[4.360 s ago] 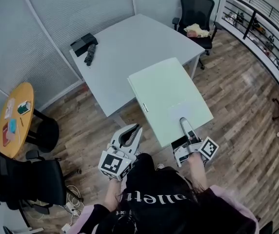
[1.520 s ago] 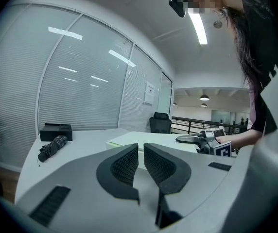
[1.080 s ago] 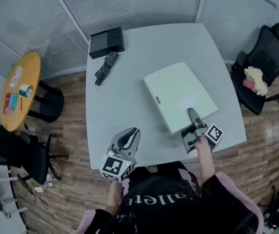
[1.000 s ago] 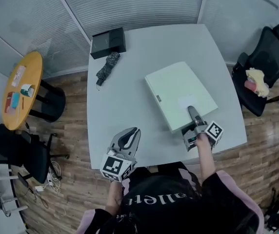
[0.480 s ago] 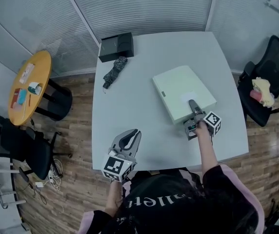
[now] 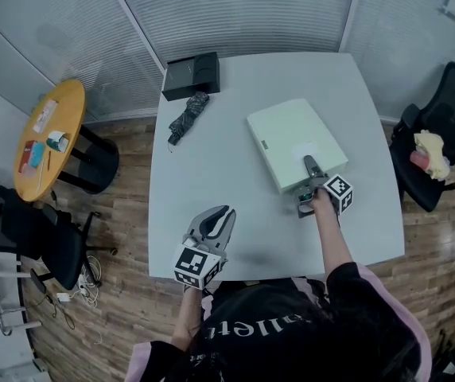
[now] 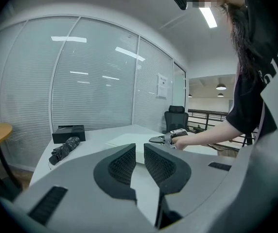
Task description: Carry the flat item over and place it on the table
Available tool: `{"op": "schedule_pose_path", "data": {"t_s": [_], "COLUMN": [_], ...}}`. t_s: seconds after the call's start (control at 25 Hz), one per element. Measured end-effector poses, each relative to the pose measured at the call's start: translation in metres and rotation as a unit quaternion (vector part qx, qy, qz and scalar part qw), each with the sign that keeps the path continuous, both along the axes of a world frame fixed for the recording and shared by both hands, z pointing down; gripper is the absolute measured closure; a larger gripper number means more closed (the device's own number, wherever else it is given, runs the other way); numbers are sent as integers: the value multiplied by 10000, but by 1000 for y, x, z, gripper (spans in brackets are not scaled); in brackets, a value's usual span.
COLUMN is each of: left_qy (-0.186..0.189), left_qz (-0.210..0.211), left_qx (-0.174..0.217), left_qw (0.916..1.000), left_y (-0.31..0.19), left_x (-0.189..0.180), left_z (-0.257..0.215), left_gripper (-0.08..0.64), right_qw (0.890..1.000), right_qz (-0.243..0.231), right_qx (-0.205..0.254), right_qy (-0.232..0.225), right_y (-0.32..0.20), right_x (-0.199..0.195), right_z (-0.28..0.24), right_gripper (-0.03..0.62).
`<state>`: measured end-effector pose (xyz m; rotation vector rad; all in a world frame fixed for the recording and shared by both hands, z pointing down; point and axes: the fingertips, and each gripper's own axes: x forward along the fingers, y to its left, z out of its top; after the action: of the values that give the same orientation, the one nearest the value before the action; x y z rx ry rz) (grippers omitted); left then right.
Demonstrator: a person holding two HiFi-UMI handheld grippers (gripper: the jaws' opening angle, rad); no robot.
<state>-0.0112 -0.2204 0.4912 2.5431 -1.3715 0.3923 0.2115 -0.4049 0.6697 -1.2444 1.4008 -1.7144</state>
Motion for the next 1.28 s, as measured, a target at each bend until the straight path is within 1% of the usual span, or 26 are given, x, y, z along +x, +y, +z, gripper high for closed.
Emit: {"op": "schedule_pose_path", "data": {"t_s": [0.16,0.28,0.32,0.4,0.44,0.64,0.88,1.04,1.16,1.28], "left_qy": [-277,-350,-350,-361,-385,-616,-662,-535,-554,-616], "left_qz": [232,433,505,646,705,880,908,672,634,573], "left_qx": [-40,-85,-158,-333,-396,-709,-1091,-1383,-1486,-1513], "left_qw": [9993,9984,9980,9967,9960,9917,9877,9867,9853,9849], "left_y": [-24,-41,-47,-56,-61,-78,-92,-98,-100,-103], "left_x": [15,31,37,50,57,87,114,122,121,119], "left_z": [30,52,60,77,85,126,161,175,179,183], "left_gripper": [506,503,484,382,371,370,357,348,330,319], "right_qw": [10000,9999,9999,9998,9998,9997,9993,9984,9962,9903], "right_qz": [-10,-66,-80,-96,-102,-141,-235,-410,-745,-1283], "right_qx": [-73,-117,-137,-178,-188,-221,-280,-373,-455,-449], "right_qy": [35,52,51,36,24,-12,-64,-60,29,285], "right_y": [-9,-15,-17,-18,-18,-15,-9,-1,6,18], "right_x": [-2,-5,-6,-8,-9,-11,-14,-16,-20,-26], "right_z": [8,16,18,22,24,29,32,35,37,36], "right_gripper": [297,286,282,276,273,268,262,255,247,247]}}
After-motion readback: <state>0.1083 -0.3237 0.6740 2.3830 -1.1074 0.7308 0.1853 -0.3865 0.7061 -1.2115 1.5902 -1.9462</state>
